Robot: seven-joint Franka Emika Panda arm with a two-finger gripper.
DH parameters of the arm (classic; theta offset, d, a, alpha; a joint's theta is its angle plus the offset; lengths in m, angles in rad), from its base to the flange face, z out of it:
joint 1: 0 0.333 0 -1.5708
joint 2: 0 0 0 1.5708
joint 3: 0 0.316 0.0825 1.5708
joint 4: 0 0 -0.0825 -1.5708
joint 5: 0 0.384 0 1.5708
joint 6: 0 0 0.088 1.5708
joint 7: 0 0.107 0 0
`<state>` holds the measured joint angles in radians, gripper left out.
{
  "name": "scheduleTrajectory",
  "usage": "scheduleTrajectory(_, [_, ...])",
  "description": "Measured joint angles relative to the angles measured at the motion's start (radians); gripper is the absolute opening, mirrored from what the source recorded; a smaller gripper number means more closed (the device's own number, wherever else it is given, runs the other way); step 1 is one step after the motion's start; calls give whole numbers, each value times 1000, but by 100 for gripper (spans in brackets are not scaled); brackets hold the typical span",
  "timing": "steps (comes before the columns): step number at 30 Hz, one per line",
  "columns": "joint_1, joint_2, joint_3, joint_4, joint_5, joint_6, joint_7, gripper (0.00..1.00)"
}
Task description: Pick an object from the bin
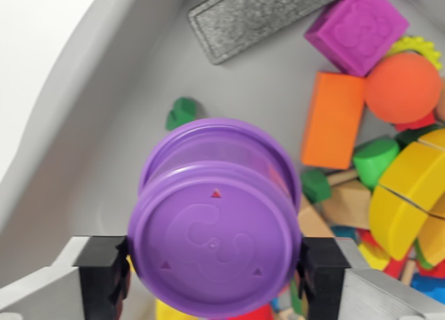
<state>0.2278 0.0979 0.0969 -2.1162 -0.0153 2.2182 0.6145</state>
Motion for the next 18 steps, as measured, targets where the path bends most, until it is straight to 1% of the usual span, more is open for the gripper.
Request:
scheduleTrajectory(10, [1,-26,0,26,4,-55,-3,0])
scheduleTrajectory(18, [1,-31,0,34,5,-69,-3,0])
